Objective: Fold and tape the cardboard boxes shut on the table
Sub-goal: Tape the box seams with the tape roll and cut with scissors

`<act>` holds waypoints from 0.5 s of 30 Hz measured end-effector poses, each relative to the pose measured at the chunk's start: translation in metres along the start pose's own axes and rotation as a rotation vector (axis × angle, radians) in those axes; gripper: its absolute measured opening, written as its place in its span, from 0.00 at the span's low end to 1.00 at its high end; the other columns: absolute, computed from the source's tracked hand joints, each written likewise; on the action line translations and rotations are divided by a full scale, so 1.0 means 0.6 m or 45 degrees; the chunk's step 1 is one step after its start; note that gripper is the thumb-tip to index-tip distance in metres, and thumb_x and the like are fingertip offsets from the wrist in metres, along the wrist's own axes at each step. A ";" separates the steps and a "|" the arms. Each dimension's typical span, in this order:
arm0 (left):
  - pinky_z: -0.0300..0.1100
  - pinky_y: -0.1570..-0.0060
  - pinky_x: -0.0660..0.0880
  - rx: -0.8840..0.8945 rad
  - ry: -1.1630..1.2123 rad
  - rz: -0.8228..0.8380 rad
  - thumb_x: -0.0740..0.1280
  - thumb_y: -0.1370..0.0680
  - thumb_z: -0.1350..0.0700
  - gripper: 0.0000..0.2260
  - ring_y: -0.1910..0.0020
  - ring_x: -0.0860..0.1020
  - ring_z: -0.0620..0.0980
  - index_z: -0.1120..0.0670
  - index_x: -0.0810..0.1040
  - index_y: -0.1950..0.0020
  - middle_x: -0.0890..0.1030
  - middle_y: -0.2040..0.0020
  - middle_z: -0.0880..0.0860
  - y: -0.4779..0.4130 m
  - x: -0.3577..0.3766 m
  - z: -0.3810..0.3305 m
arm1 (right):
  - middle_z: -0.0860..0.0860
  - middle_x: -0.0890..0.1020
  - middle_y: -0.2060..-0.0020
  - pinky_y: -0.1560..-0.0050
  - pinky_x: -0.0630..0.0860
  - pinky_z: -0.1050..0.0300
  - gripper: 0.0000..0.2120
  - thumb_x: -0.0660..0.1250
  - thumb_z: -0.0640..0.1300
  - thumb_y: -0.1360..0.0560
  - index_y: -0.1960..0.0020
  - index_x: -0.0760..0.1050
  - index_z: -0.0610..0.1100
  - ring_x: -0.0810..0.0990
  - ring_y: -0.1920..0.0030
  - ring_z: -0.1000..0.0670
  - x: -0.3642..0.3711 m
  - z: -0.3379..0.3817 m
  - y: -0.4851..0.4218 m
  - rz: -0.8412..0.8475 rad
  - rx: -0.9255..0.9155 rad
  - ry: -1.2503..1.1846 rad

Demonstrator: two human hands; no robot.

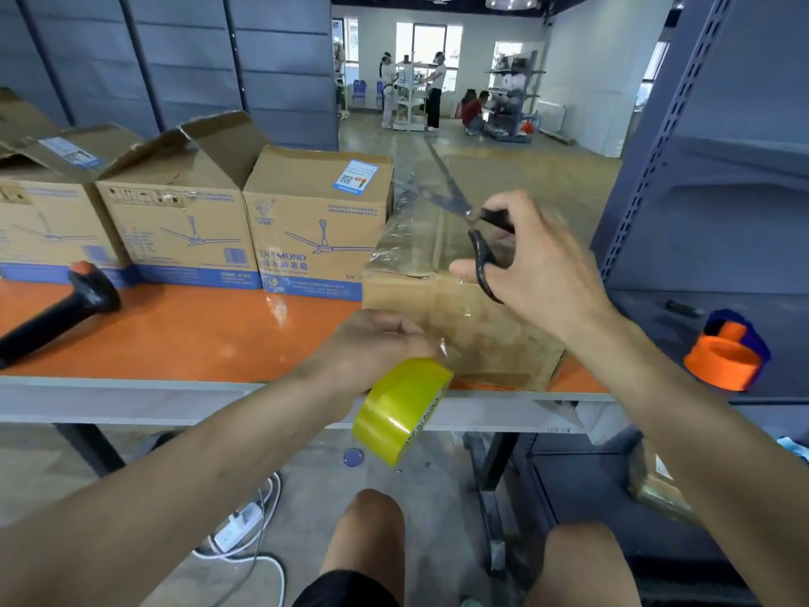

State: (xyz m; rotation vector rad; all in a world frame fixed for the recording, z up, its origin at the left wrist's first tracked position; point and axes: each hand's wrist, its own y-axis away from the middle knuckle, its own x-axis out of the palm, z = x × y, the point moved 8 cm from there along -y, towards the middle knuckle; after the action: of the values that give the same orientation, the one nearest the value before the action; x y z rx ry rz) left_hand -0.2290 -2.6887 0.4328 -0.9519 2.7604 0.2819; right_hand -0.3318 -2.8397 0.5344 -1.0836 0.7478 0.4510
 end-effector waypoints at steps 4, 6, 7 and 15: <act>0.34 0.65 0.70 0.093 0.061 -0.022 0.75 0.24 0.55 0.03 0.64 0.77 0.40 0.51 0.83 0.57 0.85 0.61 0.42 0.004 0.008 -0.030 | 0.51 0.76 0.42 0.48 0.71 0.48 0.25 0.69 0.61 0.28 0.36 0.66 0.53 0.72 0.40 0.45 0.015 0.022 0.022 0.106 -0.111 0.279; 0.35 0.65 0.70 0.130 0.129 -0.052 0.75 0.24 0.54 0.03 0.63 0.77 0.42 0.51 0.84 0.57 0.84 0.59 0.44 0.008 0.011 -0.034 | 0.53 0.77 0.42 0.42 0.64 0.51 0.25 0.70 0.60 0.28 0.35 0.68 0.53 0.70 0.41 0.45 0.007 0.018 0.042 0.104 -0.147 0.390; 0.34 0.66 0.70 0.155 0.165 -0.053 0.75 0.24 0.54 0.03 0.63 0.76 0.43 0.51 0.84 0.56 0.83 0.59 0.46 0.011 0.014 -0.038 | 0.53 0.78 0.43 0.41 0.63 0.51 0.26 0.73 0.60 0.29 0.36 0.69 0.53 0.72 0.42 0.45 -0.012 0.008 0.050 0.051 -0.111 0.355; 0.48 0.53 0.75 0.413 0.099 -0.046 0.77 0.25 0.58 0.04 0.55 0.79 0.53 0.50 0.86 0.59 0.81 0.52 0.56 0.022 0.072 -0.067 | 0.47 0.80 0.61 0.57 0.74 0.51 0.26 0.78 0.60 0.32 0.47 0.71 0.46 0.79 0.58 0.43 -0.095 -0.287 0.159 0.321 1.017 0.076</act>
State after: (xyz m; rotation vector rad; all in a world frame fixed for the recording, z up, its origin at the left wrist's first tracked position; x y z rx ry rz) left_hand -0.2761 -2.7136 0.4616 -0.9412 2.7365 -0.2079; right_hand -0.4889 -2.9553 0.4711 -0.2560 1.0048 0.2846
